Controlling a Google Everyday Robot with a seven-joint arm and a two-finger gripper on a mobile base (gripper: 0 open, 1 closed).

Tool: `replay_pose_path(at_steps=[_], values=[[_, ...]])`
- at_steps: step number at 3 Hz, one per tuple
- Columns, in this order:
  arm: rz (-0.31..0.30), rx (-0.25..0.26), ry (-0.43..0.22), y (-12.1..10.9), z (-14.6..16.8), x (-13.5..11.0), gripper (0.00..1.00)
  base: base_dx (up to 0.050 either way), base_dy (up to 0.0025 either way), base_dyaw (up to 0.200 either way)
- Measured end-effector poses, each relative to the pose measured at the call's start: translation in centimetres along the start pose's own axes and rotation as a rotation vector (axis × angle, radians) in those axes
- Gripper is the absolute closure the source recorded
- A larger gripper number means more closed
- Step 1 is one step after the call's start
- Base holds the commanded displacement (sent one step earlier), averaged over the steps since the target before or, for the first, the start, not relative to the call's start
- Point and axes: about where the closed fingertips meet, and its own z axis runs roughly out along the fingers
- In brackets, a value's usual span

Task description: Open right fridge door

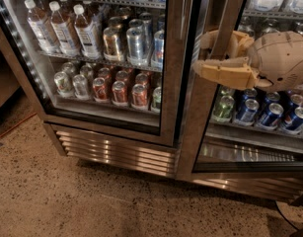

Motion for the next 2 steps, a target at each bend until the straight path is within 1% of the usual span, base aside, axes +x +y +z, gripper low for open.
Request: replay_pose_path(at_steps=[2], values=[[0.000,0.000,0.000,0.00,0.00,0.00,1.00,-0.050,-0.00009,0.001]])
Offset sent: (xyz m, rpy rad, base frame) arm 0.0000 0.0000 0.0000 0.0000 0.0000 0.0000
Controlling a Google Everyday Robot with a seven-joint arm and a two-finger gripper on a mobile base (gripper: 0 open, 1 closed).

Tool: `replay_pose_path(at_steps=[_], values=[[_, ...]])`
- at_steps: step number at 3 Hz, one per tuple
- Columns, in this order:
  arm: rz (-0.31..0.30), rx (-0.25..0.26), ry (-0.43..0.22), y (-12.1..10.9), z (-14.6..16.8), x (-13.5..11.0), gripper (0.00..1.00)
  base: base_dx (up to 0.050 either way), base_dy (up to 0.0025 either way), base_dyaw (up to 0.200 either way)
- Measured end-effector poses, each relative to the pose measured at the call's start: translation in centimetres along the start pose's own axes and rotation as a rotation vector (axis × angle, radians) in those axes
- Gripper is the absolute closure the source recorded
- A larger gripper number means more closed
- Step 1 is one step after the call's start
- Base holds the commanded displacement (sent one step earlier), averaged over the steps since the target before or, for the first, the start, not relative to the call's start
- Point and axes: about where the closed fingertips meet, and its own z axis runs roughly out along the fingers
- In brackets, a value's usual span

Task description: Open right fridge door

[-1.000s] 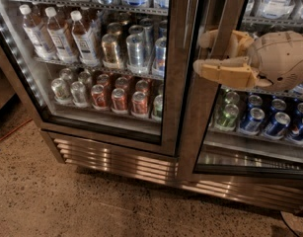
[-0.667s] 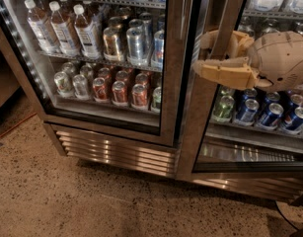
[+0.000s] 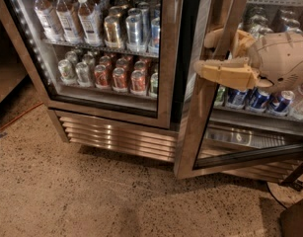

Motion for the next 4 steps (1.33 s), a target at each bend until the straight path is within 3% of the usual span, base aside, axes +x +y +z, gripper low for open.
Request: replay_pose_path(at_steps=[1,2,3,4], values=[[0.000,0.000,0.000,0.0,0.0,0.0,1.00,-0.050,-0.00008,0.001],[0.000,0.000,0.000,0.0,0.0,0.0,1.00,0.000,0.00000,0.000],[0.000,0.000,0.000,-0.5,-0.8,0.2,0.82,0.000,0.00000,0.000],[0.000,0.000,0.000,-1.0,-1.8,0.3,0.58,0.000,0.00000,0.000]])
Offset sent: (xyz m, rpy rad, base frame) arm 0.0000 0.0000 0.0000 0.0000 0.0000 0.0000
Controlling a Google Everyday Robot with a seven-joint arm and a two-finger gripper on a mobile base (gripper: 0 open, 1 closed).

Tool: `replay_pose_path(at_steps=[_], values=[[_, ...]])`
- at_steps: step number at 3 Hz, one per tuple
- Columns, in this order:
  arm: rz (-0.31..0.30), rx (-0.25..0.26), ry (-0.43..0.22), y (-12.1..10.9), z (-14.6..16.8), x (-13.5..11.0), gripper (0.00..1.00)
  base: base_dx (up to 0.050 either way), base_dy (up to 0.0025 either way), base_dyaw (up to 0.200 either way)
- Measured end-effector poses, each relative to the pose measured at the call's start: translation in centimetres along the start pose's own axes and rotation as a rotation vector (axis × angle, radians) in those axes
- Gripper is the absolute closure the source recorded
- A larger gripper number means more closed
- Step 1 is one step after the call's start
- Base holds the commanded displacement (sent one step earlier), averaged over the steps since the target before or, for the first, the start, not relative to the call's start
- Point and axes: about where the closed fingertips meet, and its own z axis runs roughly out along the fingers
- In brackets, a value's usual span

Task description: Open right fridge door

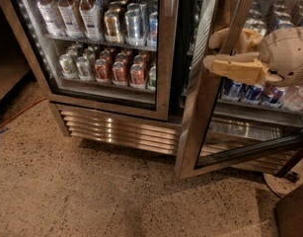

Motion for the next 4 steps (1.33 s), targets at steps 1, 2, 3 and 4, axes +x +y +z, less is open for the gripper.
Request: replay_pose_path(at_steps=[1,2,3,4], values=[[0.000,0.000,0.000,-0.6,-0.7,0.1,0.35,0.000,0.00000,0.000],[0.000,0.000,0.000,-1.3,-1.2,0.2,0.12,0.000,0.00000,0.000],[0.000,0.000,0.000,-1.5,-1.3,0.2,0.00,0.000,0.00000,0.000],[-0.001,0.101,-0.039,-0.7,-3.4,-0.4,0.00,0.000,0.00000,0.000]])
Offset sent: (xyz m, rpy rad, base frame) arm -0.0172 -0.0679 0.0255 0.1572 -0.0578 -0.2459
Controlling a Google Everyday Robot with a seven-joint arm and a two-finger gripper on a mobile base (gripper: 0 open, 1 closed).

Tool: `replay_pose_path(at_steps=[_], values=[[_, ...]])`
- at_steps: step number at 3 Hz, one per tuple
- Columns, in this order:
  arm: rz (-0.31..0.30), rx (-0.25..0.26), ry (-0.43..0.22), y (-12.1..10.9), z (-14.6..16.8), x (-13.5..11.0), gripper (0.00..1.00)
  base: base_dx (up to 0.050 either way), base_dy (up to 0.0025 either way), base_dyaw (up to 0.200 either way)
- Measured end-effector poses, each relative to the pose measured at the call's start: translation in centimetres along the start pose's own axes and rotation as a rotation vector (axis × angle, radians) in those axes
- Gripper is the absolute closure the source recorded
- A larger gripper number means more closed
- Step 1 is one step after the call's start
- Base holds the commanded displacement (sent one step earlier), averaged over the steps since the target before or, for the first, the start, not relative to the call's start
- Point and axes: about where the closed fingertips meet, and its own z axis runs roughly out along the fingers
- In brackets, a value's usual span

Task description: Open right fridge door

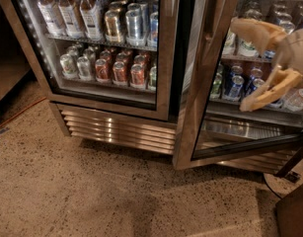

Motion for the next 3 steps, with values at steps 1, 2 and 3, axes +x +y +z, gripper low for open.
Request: replay_pose_path(at_steps=[1,2,3], values=[[-0.002,0.110,-0.040,0.52,-2.56,-0.67,0.00,0.000,0.00000,0.000],[-0.001,0.122,-0.043,0.60,-2.99,-0.75,0.00,-0.050,0.00002,0.000],[-0.001,0.122,-0.043,0.59,-2.98,-0.75,0.00,0.000,0.00000,0.000]])
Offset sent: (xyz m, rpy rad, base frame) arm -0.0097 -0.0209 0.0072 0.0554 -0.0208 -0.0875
